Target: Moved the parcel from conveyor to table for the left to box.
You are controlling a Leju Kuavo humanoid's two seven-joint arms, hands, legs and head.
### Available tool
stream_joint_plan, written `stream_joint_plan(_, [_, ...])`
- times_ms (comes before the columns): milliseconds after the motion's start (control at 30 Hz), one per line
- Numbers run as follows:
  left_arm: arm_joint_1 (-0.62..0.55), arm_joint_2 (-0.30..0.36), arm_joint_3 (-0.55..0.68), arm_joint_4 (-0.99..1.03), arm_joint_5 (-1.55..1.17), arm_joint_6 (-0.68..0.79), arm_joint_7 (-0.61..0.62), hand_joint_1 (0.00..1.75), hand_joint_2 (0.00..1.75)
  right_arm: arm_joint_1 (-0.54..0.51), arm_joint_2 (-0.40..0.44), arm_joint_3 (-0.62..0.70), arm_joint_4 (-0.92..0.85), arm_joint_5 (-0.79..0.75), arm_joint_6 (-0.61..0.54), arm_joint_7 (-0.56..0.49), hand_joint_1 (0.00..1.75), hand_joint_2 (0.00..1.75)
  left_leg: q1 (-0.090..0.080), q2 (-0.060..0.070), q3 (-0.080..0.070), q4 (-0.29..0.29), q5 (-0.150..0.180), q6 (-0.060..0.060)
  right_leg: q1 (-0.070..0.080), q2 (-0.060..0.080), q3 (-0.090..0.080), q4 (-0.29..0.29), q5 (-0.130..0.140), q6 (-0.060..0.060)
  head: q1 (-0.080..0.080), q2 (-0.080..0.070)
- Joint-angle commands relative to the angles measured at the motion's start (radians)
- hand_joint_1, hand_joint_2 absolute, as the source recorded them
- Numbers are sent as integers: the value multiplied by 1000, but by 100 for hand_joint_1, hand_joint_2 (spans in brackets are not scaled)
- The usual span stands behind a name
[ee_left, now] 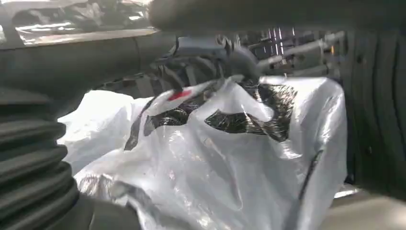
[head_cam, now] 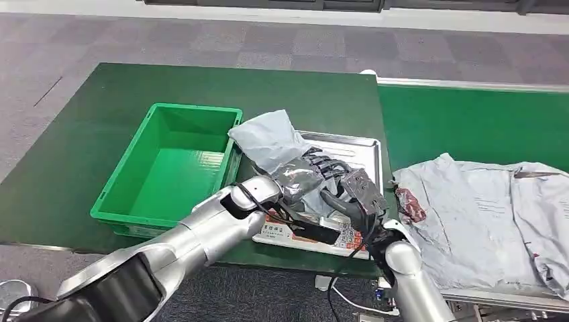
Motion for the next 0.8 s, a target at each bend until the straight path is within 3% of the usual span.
stream_joint_plan(33, [-35, 11, -12, 45, -1, -12, -9, 175, 175, -26, -6, 25, 36, -13, -9, -1, 0, 175, 1, 4, 2, -2, 0, 0, 1, 3, 1, -3, 1, -1, 0, 0])
stream_joint_plan(633, [-34, 16, -6, 45, 4, -17, -22, 175, 175, -33, -26, 18, 23, -20, -28, -4, 0, 175, 0, 2, 1, 0, 0, 0, 1, 2, 0, -1, 0, -1, 0, 0])
stream_joint_plan(800, [-33, 27, 0, 44, 4, -12, -20, 175, 175, 3, -46, -24, -97, -33, -72, -17, 0, 175, 1, 2, 1, -1, 0, 0, 1, 2, 1, -1, 0, -1, 0, 0])
